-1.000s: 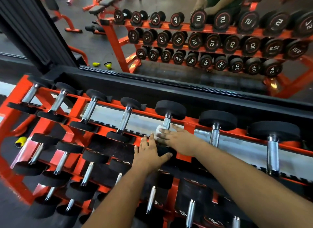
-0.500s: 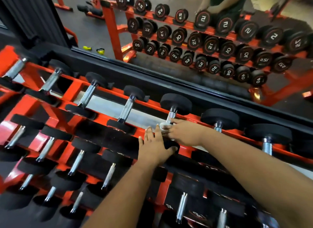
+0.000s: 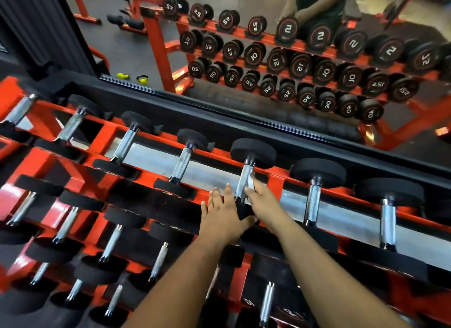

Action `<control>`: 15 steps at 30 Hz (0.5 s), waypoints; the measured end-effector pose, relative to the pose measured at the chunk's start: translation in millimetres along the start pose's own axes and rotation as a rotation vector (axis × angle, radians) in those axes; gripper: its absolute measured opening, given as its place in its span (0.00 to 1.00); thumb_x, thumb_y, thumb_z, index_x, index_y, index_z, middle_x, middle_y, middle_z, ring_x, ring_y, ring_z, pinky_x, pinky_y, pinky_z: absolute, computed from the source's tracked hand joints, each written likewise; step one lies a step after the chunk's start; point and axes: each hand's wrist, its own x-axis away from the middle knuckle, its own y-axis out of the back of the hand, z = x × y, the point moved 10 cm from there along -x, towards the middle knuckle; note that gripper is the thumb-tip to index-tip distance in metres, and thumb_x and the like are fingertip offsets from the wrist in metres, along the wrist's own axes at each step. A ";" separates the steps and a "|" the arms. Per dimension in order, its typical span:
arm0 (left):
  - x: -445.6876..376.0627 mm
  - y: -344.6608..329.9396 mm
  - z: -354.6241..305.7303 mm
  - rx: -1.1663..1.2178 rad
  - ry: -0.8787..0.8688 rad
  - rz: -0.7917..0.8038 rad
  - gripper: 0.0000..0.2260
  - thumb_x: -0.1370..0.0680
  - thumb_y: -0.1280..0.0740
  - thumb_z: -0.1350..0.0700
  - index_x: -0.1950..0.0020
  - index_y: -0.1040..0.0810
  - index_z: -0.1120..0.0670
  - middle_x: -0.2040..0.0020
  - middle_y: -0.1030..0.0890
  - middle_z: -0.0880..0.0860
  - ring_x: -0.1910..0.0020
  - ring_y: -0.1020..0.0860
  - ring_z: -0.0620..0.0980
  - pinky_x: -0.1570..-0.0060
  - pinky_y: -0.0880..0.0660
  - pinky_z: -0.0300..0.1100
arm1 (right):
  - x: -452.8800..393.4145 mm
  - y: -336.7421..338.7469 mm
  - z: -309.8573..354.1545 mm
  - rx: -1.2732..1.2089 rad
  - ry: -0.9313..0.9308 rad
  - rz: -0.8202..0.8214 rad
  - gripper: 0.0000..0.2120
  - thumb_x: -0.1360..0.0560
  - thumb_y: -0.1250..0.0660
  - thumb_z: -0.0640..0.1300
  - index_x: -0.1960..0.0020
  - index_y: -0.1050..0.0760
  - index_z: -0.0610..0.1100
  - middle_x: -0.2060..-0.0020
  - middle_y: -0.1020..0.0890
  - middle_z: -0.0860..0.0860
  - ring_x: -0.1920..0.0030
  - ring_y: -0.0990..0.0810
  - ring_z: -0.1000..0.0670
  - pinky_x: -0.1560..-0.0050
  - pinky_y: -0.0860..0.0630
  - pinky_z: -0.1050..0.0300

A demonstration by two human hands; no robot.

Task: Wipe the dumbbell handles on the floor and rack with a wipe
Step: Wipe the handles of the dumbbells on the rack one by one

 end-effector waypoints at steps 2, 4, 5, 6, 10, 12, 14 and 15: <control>0.9 0.1 0.2 -0.008 0.012 0.011 0.51 0.25 0.37 0.28 0.18 0.65 0.50 0.17 0.59 0.60 0.18 0.60 0.57 0.21 0.59 0.58 | -18.9 6.7 9.7 -0.164 -0.057 -0.081 0.14 0.18 0.40 0.42 0.34 0.26 0.48 0.40 0.19 0.49 0.45 0.21 0.53 0.47 0.25 0.59; 2.2 0.0 0.2 -0.007 0.024 0.014 0.51 0.25 0.37 0.28 0.18 0.66 0.50 0.17 0.60 0.60 0.18 0.60 0.57 0.21 0.60 0.58 | -27.9 3.2 7.7 -0.300 -0.134 -0.094 0.13 0.21 0.35 0.42 0.38 0.24 0.46 0.44 0.18 0.47 0.45 0.20 0.49 0.47 0.24 0.55; 2.2 0.5 0.1 -0.004 0.027 0.013 0.51 0.25 0.37 0.28 0.18 0.66 0.50 0.17 0.60 0.60 0.18 0.60 0.57 0.21 0.60 0.58 | -28.2 -1.7 1.9 -0.308 -0.168 -0.077 0.12 0.23 0.33 0.43 0.40 0.23 0.45 0.47 0.17 0.46 0.47 0.19 0.47 0.46 0.22 0.51; 1.6 0.3 -0.3 0.001 0.023 0.014 0.51 0.25 0.37 0.29 0.18 0.65 0.50 0.17 0.59 0.60 0.18 0.60 0.57 0.21 0.60 0.58 | -23.1 -5.7 -5.2 -0.298 -0.211 -0.051 0.11 0.24 0.32 0.42 0.43 0.22 0.44 0.52 0.16 0.45 0.51 0.17 0.46 0.48 0.21 0.50; -0.2 1.3 -0.3 -0.004 0.022 0.001 0.52 0.26 0.36 0.29 0.17 0.63 0.50 0.17 0.59 0.59 0.18 0.59 0.57 0.21 0.59 0.58 | -23.9 -10.5 -12.7 -0.490 -0.364 0.102 0.08 0.22 0.31 0.43 0.48 0.18 0.40 0.54 0.14 0.42 0.57 0.15 0.44 0.49 0.18 0.49; -0.7 0.9 1.5 -0.001 0.026 0.004 0.52 0.26 0.36 0.28 0.17 0.63 0.51 0.17 0.59 0.58 0.18 0.59 0.56 0.21 0.60 0.58 | -47.6 -4.4 -4.0 -0.725 -0.364 0.057 0.14 0.23 0.30 0.46 0.42 0.19 0.37 0.47 0.16 0.42 0.50 0.16 0.43 0.38 0.21 0.44; -0.3 1.1 2.4 0.006 0.035 0.000 0.52 0.26 0.36 0.28 0.17 0.64 0.50 0.17 0.60 0.57 0.18 0.60 0.56 0.21 0.60 0.58 | -56.4 -5.3 5.6 -0.782 -0.349 0.008 0.11 0.21 0.32 0.46 0.46 0.19 0.38 0.51 0.17 0.44 0.53 0.16 0.46 0.40 0.21 0.48; -0.3 0.9 1.8 0.006 0.036 0.002 0.52 0.26 0.36 0.29 0.17 0.64 0.50 0.17 0.60 0.57 0.18 0.60 0.56 0.21 0.60 0.58 | -55.9 -8.2 3.1 -0.729 -0.348 0.013 0.09 0.21 0.31 0.46 0.49 0.20 0.40 0.55 0.16 0.44 0.55 0.16 0.46 0.44 0.19 0.48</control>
